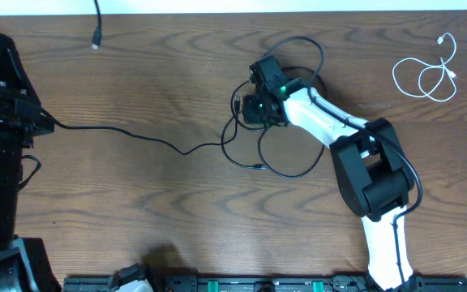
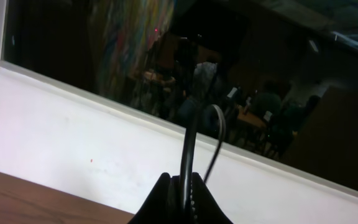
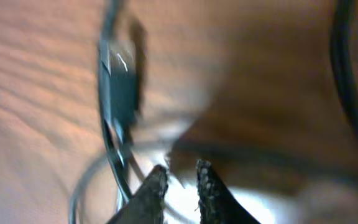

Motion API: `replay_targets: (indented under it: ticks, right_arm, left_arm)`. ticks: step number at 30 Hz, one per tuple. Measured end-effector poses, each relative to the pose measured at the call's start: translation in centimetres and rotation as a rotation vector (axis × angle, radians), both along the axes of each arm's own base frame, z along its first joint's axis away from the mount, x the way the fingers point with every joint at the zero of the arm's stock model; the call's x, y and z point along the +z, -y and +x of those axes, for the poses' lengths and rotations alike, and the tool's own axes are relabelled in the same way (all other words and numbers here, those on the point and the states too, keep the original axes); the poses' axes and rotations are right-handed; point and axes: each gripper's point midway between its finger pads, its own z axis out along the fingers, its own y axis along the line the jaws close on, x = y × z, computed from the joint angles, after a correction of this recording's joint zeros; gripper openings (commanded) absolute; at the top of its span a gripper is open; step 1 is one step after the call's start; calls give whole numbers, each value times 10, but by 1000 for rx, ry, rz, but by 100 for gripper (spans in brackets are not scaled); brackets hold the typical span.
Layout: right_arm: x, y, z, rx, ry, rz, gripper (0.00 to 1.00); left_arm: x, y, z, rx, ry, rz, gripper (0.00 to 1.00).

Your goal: Untangle cables

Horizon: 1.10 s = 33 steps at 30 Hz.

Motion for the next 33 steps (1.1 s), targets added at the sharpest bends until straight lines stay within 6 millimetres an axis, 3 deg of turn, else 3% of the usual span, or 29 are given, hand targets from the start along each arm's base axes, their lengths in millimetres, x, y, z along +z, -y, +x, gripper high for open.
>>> replay_targets:
  ticks: [6, 15, 19, 23, 29, 33]
  right_arm:
    - [8, 2, 52, -65, 222, -5, 17]
    - [6, 17, 110, -188, 452, -15, 30]
    - [24, 28, 140, -246, 584, 44, 34]
    - [47, 56, 166, -320, 662, 79, 37]
    - [30, 98, 168, -326, 488, 82, 40]
    - [22, 104, 154, -259, 337, 125, 55]
  left_arm:
    - [-2, 0, 0, 0, -6, -3, 7]
    - [-6, 0, 1, 0, -25, -10, 7]
    - [-9, 0, 1, 0, -38, -15, 7]
    - [-11, 0, 1, 0, -43, -17, 7]
    - [-13, -1, 1, 0, -50, -20, 7]
    - [-14, -1, 1, 0, -57, -22, 7]
